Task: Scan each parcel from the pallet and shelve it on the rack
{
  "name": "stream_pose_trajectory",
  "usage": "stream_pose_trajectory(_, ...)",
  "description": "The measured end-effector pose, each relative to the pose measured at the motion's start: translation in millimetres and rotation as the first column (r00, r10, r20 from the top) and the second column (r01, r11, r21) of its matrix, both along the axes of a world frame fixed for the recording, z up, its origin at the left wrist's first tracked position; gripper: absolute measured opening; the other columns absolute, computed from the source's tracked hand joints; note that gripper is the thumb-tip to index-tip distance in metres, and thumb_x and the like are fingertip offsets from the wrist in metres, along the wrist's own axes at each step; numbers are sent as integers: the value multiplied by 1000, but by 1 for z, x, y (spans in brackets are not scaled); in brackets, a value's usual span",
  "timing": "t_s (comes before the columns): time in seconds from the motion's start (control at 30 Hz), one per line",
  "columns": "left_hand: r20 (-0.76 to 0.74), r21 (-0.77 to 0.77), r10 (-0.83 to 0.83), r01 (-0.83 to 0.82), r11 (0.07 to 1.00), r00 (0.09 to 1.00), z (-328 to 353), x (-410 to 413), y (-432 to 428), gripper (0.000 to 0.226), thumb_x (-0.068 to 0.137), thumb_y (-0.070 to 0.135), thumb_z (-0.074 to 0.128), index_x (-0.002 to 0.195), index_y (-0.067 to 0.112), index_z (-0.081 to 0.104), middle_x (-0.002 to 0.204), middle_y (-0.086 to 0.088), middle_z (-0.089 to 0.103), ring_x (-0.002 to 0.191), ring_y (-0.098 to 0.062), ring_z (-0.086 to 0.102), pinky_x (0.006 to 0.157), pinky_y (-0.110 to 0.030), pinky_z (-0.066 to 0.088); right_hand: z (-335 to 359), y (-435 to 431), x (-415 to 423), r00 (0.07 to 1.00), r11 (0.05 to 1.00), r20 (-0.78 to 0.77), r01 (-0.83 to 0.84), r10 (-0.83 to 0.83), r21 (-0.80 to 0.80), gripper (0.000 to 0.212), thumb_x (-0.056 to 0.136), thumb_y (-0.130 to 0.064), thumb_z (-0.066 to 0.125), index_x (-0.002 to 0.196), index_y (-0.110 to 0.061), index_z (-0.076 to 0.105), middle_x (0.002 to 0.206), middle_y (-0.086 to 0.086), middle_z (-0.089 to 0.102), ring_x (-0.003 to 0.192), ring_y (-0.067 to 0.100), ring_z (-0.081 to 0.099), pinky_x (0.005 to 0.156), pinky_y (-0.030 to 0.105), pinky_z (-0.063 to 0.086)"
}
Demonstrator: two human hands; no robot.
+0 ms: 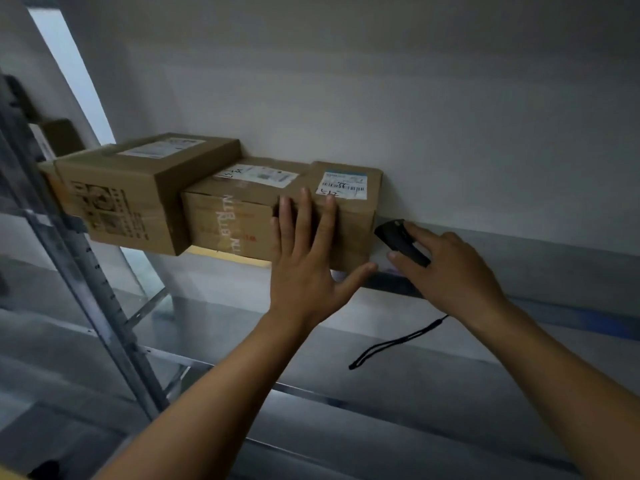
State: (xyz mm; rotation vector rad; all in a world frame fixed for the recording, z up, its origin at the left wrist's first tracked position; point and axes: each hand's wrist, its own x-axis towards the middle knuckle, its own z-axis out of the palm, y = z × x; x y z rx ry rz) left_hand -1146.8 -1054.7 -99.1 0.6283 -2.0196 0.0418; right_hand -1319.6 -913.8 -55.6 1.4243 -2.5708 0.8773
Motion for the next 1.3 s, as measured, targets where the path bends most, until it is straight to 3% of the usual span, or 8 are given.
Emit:
stream_pose_trajectory(0.23,-30,141,-6,10,990,1000,4,-9,33,110,87,85,42,165,17,7,171,-17,-7,157,-38,-14,127,-54,-4,3,76,8,1000,997,1,30,-30,-65,67,87,-72,49,149,-53,32,112,4,53,108,25,55,87,41,54)
stream_pose_trajectory(0.47,-6,223,-474,463,858,880,-39,-67,195,85,91,73,52,161,30,29,172,-1,12,159,-26,-3,126,-55,17,-34,302,3,933,932,26,360,-360,-33,72,78,-75,49,145,-51,41,109,6,57,108,31,58,86,43,53)
stream_pose_trajectory(0.6,127,350,-739,668,657,661,-70,-109,336,80,89,77,47,158,38,33,170,1,21,159,-27,-4,124,-60,19,-53,459,13,822,826,84,559,-563,68,75,79,-77,45,149,-51,35,117,6,56,114,30,55,90,44,51)
stream_pose_trajectory(0.8,199,462,-959,844,272,200,-106,-151,549,93,81,83,46,157,30,36,164,-5,32,156,-21,-4,126,-50,9,-75,669,76,555,567,126,817,-823,108,71,85,-76,48,149,-53,31,131,-2,52,120,23,52,91,40,50)
stream_pose_trajectory(0.9,138,539,-990,838,89,17,-114,-168,638,104,78,91,44,155,21,40,158,0,36,150,-2,8,126,-46,14,-85,747,108,413,428,145,899,-899,93,71,85,-76,50,149,-52,32,136,-5,52,126,21,49,94,43,49)
stream_pose_trajectory(1.07,89,689,-963,713,-125,-255,-127,-200,750,97,77,84,61,157,39,30,163,8,29,153,-13,24,119,-42,33,-110,838,141,197,225,212,967,-957,117,74,85,-78,47,151,-52,27,140,-9,49,126,21,48,94,44,49)
stream_pose_trajectory(1.17,15,728,-936,646,-231,-351,-133,-227,805,102,72,87,63,158,45,25,161,21,28,146,1,30,113,-30,37,-123,882,140,89,127,255,982,-963,139,81,78,-85,40,151,-54,26,134,-5,52,112,22,57,89,47,53)
stream_pose_trajectory(1.3,-159,755,-897,534,-380,-412,-137,-275,871,110,67,77,78,157,47,21,138,59,16,127,36,17,100,-7,27,-129,932,110,-18,11,295,995,-955,97,71,84,-75,51,149,-50,35,98,-12,62,65,3,63,53,25,50)
